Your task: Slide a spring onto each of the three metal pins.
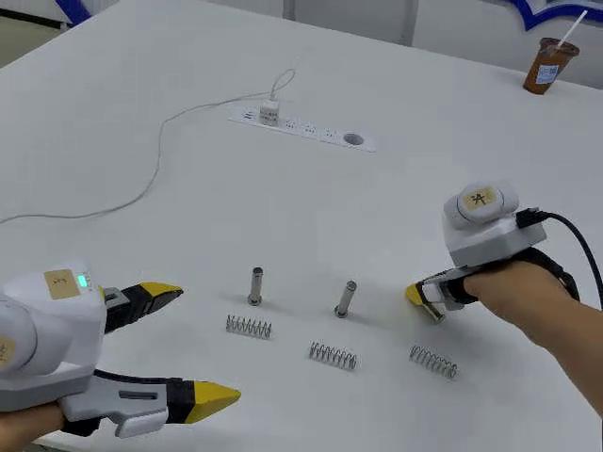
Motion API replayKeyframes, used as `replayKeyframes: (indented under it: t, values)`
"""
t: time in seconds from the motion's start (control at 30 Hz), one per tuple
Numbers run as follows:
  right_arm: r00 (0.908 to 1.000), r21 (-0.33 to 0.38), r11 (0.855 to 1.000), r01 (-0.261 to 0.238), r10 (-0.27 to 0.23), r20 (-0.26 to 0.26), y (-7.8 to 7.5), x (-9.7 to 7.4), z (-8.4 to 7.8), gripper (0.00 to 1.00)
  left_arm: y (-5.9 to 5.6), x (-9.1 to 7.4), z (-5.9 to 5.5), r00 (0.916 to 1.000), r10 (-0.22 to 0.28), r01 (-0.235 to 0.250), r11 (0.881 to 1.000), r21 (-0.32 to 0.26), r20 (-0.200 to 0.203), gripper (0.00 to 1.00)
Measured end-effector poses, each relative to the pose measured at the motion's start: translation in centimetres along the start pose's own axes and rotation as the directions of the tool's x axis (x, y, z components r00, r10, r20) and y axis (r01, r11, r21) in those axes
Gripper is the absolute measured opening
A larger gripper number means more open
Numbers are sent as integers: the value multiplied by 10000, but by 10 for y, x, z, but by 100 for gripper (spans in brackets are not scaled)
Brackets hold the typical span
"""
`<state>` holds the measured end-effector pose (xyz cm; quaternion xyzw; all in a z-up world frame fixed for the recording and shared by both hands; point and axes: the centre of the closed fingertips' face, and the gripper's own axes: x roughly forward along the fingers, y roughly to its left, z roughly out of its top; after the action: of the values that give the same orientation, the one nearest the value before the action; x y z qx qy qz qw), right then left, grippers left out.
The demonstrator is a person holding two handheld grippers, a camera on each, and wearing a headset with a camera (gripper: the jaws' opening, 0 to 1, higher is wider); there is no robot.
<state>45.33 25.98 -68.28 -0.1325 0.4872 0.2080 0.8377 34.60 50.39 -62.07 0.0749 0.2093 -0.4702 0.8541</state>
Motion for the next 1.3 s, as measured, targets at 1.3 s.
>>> replayKeyframes:
  t: [1.3]
  values:
    - [9881, 632, 9980, -38, -60, 1539, 17, -63, -22, 9, -9, -6, 14, 9999, -82, 88, 9971, 757, -78, 82]
